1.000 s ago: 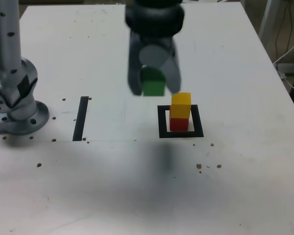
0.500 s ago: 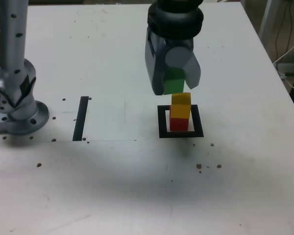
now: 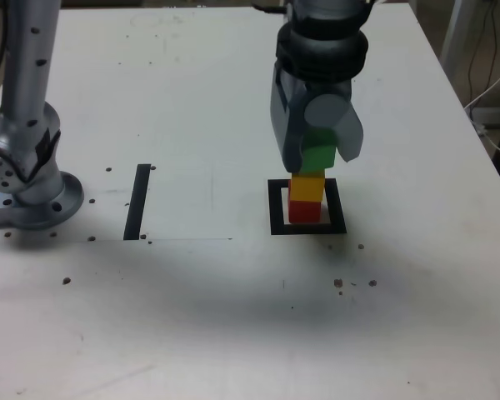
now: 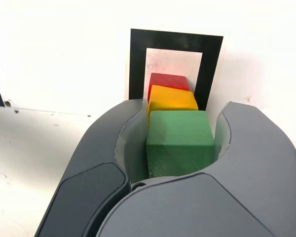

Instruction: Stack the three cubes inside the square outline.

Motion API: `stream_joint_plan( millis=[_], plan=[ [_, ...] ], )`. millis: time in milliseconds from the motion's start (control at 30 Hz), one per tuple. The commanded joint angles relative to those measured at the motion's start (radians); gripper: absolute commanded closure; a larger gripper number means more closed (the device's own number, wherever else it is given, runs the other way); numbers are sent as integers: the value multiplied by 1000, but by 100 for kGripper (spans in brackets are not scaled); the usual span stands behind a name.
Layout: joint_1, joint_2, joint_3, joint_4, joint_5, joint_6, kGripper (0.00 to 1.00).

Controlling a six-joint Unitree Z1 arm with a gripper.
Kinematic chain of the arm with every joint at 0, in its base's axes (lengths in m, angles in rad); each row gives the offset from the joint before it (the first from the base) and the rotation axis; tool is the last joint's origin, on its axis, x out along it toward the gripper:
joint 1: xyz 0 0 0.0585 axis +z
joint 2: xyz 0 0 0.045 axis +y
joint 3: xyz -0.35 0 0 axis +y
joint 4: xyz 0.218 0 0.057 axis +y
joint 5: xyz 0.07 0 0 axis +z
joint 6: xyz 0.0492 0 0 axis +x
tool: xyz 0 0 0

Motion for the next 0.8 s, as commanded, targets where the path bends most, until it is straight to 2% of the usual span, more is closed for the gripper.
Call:
stream_joint_plan(
  millis=[0,333,767],
  plan=[
    [4,2,2,-2,-1,5,86],
    [6,-2,6,-8,-5,8,85],
    [6,-5,14,-3,-15,21,77]
  ],
)
